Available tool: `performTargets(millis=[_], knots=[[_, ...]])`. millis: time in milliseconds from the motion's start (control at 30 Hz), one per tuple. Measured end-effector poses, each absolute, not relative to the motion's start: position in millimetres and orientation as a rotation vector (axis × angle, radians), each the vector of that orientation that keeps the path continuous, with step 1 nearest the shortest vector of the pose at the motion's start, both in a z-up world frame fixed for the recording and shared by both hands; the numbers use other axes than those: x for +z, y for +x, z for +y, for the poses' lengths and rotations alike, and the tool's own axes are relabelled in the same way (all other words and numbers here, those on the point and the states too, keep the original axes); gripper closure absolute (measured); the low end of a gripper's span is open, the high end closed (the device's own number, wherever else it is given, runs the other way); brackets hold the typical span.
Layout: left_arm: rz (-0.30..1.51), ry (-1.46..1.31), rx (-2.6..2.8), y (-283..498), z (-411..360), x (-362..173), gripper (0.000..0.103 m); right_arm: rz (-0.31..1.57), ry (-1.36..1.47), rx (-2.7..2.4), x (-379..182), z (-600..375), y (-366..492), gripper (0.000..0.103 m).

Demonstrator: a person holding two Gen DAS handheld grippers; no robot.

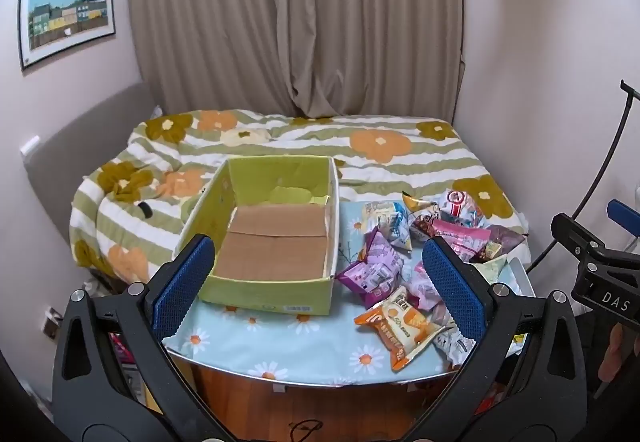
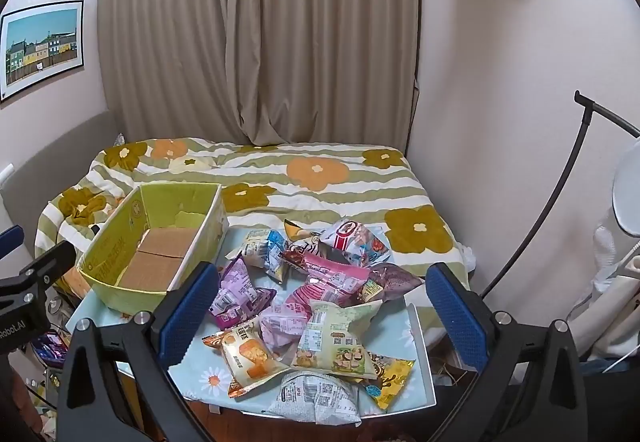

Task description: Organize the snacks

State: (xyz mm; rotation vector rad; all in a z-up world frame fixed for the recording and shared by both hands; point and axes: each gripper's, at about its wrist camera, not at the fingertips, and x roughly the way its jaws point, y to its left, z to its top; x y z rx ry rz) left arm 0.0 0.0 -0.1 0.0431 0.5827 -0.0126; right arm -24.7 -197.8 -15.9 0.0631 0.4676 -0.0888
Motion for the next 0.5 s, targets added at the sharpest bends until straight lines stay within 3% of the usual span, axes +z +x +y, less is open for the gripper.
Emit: performTargets(millis=[500], knots=[[0.592,0.033,-0.025,0.2,3.9,-0.7,0.000,0.475,0.064,-0.091,-22.0,-197.4,-19.8,0.000]])
